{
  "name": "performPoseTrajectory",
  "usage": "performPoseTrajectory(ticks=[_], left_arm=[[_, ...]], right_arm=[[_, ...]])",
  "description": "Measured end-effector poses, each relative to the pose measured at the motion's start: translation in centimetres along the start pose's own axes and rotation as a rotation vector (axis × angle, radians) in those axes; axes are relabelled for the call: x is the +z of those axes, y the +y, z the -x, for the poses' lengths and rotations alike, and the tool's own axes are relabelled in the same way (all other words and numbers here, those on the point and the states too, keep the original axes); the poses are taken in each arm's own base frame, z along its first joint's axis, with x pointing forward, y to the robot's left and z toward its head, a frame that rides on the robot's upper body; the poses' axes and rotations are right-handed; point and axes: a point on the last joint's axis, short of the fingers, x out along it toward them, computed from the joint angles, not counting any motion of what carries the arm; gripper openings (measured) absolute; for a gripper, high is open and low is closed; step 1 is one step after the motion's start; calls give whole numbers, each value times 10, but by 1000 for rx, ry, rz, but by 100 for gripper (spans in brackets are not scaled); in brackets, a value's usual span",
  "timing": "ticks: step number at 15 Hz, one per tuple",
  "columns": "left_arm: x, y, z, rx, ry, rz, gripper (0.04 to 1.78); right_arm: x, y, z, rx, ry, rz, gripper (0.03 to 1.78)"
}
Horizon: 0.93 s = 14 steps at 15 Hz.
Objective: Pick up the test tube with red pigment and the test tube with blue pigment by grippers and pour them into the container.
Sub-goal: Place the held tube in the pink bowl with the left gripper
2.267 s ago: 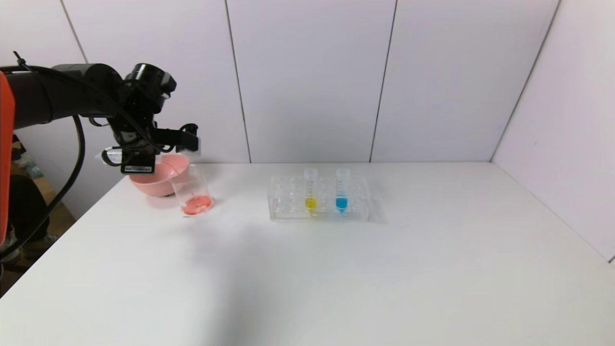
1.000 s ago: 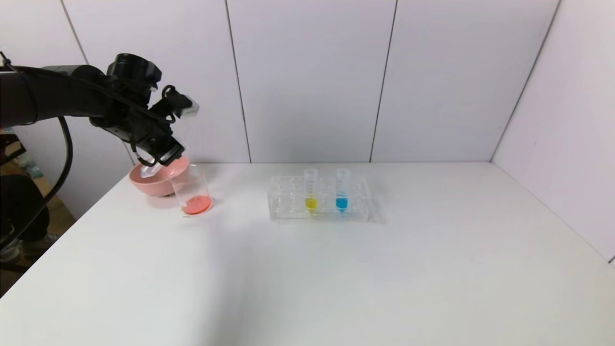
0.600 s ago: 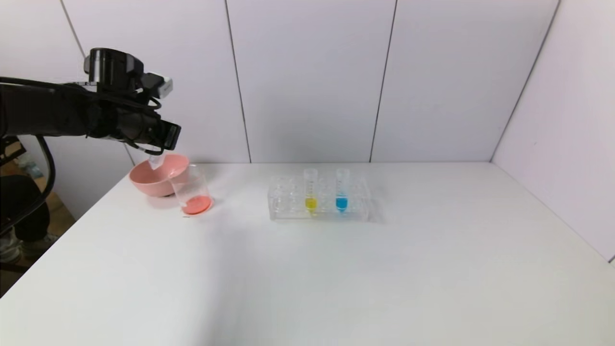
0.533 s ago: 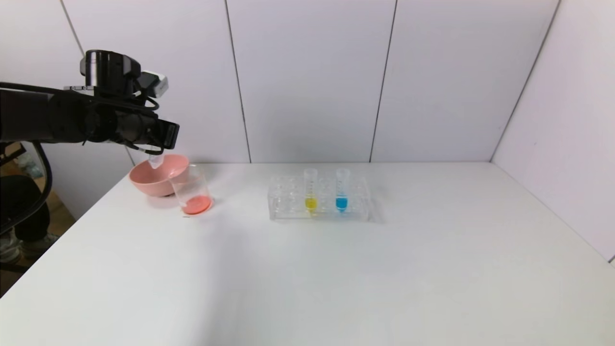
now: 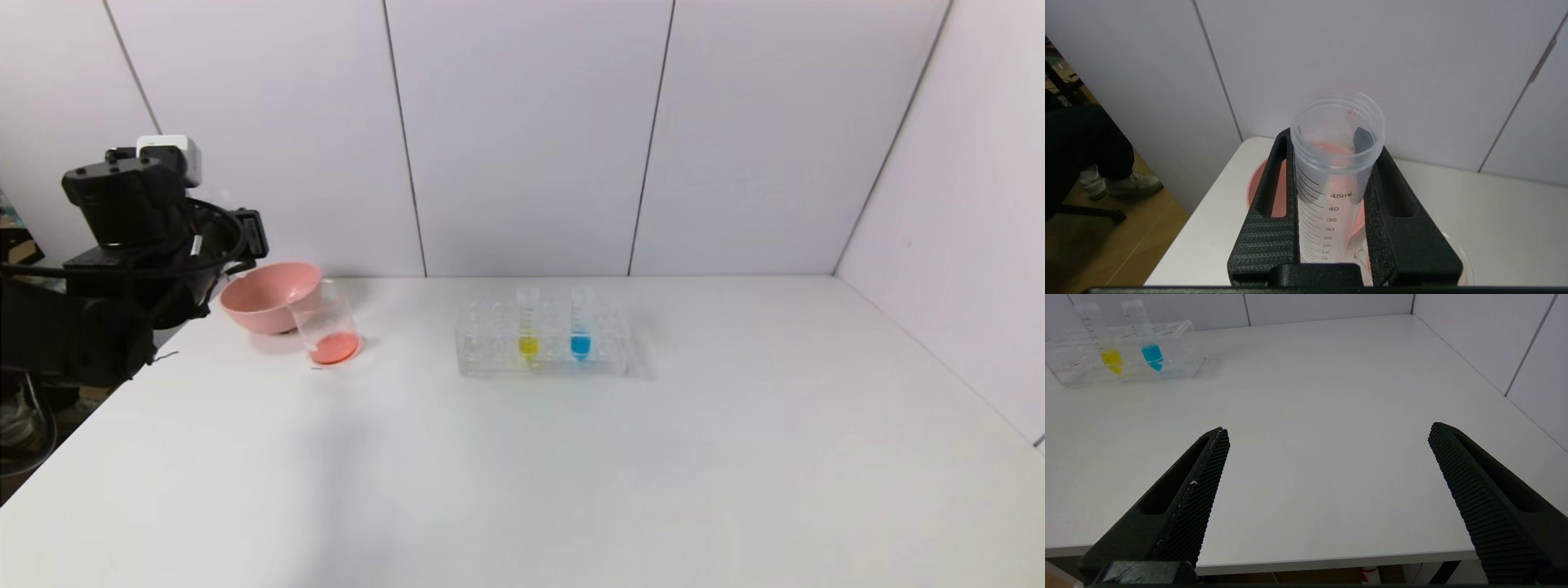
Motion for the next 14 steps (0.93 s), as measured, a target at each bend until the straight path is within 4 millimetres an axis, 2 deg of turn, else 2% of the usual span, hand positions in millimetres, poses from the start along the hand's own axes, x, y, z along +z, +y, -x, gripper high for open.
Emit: performPoseTrajectory(ticks=[3, 6, 14], left_arm=[[-8, 9, 4, 65, -160, 61, 46], [-17, 15, -8, 95, -184, 74, 46], [-39, 20, -92, 141, -199, 108, 46]], right_arm=[[0, 0, 0, 0, 0, 0, 177], [0, 0, 0, 0, 0, 1, 177], [0, 0, 0, 1, 0, 0, 177]])
